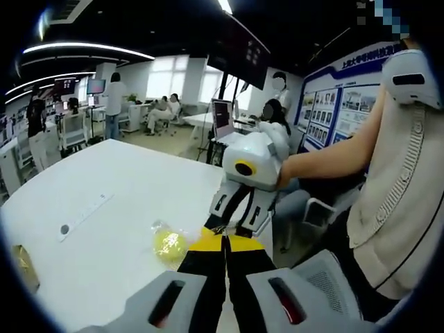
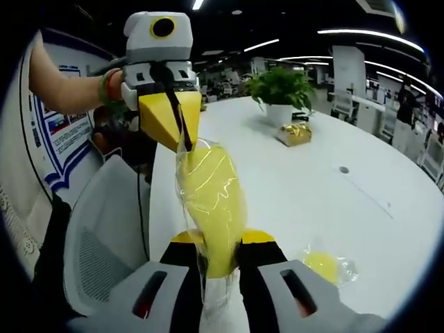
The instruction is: Compare the silicone blocks by pressing each to a similar depth, holding the contact briefly, and releasing to observe deformation and rebound differences across the visible hardness samples.
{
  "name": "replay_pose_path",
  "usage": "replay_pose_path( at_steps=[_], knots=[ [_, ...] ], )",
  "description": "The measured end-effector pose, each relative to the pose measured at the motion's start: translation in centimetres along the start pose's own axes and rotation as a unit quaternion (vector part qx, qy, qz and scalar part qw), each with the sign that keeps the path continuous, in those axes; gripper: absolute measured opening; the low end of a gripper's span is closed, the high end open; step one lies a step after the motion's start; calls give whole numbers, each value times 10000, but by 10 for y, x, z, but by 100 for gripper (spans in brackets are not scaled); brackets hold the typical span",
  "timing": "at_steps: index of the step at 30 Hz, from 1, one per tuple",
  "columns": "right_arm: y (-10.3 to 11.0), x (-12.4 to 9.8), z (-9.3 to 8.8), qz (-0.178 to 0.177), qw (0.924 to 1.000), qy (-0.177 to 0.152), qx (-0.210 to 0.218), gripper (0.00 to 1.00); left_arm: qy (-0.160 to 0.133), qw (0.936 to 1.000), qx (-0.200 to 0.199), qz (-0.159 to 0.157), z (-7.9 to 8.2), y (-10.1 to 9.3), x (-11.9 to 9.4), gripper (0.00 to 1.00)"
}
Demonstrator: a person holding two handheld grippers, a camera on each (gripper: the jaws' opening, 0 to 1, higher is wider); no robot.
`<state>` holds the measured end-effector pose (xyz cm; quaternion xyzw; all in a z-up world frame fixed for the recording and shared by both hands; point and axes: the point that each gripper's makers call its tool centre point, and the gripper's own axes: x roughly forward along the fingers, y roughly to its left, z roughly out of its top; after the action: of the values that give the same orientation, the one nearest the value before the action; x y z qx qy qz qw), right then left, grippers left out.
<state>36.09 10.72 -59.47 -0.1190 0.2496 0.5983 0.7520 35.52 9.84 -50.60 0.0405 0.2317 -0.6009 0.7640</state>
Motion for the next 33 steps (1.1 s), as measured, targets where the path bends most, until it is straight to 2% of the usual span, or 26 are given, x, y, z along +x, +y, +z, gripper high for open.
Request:
replay_pose_path(
  at_steps=[4, 33],
  knots=[
    [-1, 2, 1, -33, 9999, -20, -96, 15, 0, 9998, -218, -11, -2, 0, -1, 0],
    [-2, 8, 1, 5, 9997, -55, -217, 24, -58, 9996, -276, 27, -5, 1, -5, 0]
  ],
)
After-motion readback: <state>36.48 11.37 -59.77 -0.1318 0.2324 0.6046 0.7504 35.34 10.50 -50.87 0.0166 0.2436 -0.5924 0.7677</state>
